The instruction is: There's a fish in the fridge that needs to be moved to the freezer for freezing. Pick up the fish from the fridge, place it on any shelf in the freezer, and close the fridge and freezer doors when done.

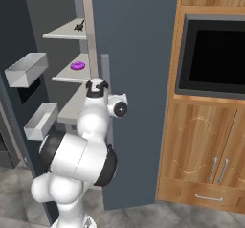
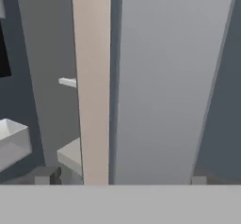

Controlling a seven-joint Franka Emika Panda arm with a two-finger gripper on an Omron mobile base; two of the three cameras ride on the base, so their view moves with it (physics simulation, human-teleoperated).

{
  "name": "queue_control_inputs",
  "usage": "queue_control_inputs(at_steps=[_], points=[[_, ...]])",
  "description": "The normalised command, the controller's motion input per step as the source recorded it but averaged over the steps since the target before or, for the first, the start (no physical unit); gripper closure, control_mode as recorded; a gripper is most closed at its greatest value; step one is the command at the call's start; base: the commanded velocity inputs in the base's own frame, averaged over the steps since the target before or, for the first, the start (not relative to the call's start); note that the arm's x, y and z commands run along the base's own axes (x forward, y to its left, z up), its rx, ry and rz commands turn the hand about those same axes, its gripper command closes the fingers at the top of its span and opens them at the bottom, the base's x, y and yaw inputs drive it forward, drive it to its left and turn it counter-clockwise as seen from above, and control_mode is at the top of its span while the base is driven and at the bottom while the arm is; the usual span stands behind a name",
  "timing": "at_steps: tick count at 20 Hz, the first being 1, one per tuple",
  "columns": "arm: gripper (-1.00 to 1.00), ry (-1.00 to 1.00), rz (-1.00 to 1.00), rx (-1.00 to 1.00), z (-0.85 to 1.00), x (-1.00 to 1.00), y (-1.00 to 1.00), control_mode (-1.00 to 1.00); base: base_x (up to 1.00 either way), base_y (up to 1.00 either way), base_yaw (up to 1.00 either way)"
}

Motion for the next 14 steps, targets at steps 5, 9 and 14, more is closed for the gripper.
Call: queue_control_inputs(at_steps=[5,9,14], points=[[-1.00,0.00,-0.10,-0.03,0.00,0.63,0.40,-1.00,0.00,0.00,0.00],[-1.00,0.02,-0.10,-0.02,0.00,0.65,0.30,-1.00,0.00,0.00,0.00],[-1.00,0.00,-0.07,0.00,0.00,0.56,0.15,-1.00,0.00,0.00,0.00]])
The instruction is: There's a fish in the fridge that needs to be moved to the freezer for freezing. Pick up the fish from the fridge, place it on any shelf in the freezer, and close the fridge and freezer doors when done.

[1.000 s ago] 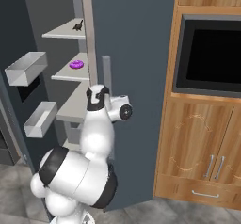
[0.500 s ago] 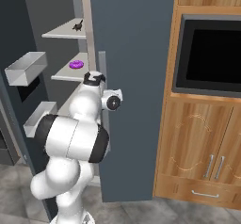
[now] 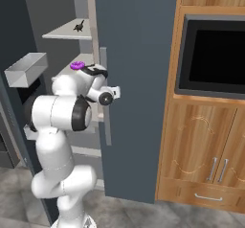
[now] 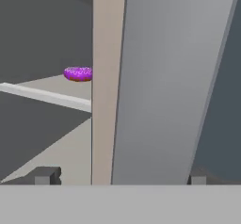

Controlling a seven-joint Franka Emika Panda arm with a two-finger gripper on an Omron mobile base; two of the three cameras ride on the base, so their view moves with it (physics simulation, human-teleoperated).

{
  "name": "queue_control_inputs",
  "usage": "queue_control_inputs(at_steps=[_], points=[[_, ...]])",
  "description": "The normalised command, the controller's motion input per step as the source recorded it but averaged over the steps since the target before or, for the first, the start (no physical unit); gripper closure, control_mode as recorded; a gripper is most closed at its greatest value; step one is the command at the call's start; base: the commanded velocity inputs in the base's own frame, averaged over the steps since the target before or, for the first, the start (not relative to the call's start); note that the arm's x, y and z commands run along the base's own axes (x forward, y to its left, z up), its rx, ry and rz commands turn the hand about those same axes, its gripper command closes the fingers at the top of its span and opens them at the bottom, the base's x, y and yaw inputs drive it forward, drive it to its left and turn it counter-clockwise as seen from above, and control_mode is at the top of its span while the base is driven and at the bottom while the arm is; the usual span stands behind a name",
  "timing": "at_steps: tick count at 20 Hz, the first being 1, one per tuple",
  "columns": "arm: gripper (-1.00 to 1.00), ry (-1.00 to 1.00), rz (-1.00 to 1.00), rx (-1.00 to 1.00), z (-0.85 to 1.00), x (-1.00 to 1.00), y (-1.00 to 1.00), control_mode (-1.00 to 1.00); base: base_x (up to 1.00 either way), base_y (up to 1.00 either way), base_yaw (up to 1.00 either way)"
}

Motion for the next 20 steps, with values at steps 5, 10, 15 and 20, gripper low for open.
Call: queue_control_inputs(at_steps=[5,10,15,20], points=[[-1.00,0.01,-0.05,0.00,0.00,0.53,0.09,-1.00,0.00,0.00,0.00],[-1.00,0.07,-0.03,0.00,0.00,0.57,0.06,-1.00,0.00,0.00,0.00],[-1.00,0.09,0.00,0.00,0.00,0.83,0.01,-1.00,0.00,0.00,0.00],[-1.00,-0.06,0.00,0.00,0.23,0.03,0.02,-1.00,0.00,0.00,0.00]])
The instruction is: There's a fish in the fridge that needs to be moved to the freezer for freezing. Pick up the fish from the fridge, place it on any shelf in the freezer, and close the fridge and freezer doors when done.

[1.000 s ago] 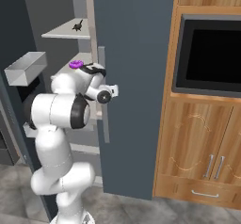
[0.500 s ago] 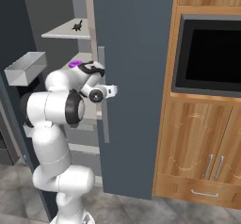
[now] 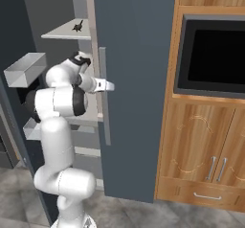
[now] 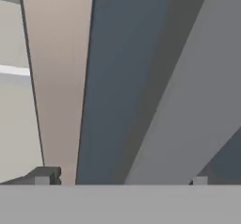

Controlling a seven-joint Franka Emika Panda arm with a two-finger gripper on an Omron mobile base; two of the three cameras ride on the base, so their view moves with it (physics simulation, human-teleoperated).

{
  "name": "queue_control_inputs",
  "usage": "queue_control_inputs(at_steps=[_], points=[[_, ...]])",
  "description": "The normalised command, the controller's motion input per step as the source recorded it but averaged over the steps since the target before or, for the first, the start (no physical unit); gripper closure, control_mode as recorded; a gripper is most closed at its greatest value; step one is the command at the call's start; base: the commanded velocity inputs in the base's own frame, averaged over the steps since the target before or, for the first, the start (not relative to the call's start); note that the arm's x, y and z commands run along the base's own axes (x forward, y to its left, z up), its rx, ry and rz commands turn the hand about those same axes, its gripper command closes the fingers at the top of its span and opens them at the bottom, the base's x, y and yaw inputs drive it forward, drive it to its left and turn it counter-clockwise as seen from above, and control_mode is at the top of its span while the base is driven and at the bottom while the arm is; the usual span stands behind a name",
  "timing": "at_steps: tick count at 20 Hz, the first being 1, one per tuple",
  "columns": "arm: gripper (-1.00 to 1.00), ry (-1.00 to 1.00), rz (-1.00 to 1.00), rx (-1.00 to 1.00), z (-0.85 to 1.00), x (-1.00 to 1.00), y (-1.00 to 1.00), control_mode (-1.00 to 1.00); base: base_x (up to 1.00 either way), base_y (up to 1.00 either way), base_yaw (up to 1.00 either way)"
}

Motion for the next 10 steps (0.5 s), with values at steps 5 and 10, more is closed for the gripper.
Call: queue_control_inputs(at_steps=[5,10], points=[[-1.00,-0.25,0.00,0.01,0.55,-0.12,-0.01,-1.00,0.00,0.00,0.00],[-1.00,-0.26,0.00,0.04,0.77,-0.20,-0.06,-1.00,0.00,0.00,0.00]])
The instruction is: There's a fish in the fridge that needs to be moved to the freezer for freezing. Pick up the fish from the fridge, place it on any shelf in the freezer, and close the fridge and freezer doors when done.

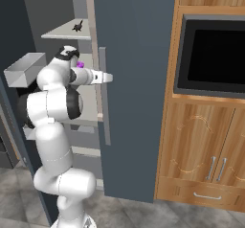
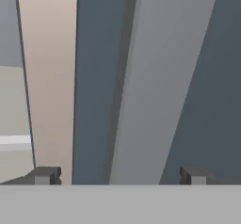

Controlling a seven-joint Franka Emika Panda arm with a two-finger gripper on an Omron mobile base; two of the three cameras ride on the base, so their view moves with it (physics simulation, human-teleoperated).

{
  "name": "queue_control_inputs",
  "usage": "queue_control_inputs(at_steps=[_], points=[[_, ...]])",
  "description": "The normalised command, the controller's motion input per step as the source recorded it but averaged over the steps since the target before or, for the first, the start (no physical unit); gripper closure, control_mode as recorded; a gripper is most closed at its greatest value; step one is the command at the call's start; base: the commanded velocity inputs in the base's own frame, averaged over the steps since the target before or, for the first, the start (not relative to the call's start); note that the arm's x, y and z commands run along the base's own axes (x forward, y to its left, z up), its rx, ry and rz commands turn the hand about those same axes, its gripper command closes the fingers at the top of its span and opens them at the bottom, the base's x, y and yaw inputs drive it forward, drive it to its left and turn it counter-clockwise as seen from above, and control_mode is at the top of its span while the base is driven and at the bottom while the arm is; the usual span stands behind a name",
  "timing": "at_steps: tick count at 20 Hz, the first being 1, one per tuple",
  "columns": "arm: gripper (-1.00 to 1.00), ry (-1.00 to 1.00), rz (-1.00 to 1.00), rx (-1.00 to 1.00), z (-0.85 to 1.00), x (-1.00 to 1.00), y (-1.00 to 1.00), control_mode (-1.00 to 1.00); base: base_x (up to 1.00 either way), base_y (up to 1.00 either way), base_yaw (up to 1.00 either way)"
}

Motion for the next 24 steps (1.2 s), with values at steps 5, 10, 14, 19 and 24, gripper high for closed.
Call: queue_control_inputs(at_steps=[5,10,14,19,24], points=[[-1.00,-0.31,0.00,0.01,0.68,-0.01,0.00,-1.00,0.00,0.00,0.00],[-1.00,-0.19,0.00,0.00,0.54,-0.04,0.00,-1.00,0.00,0.00,0.00],[-1.00,-0.20,0.00,0.00,0.63,-0.06,0.00,-1.00,0.00,0.00,0.00],[-1.00,-0.21,0.00,0.00,0.64,-0.14,0.00,-1.00,0.00,0.00,0.00],[-1.00,-0.16,0.00,0.00,0.59,-0.25,0.00,-1.00,0.00,0.00,0.00]])
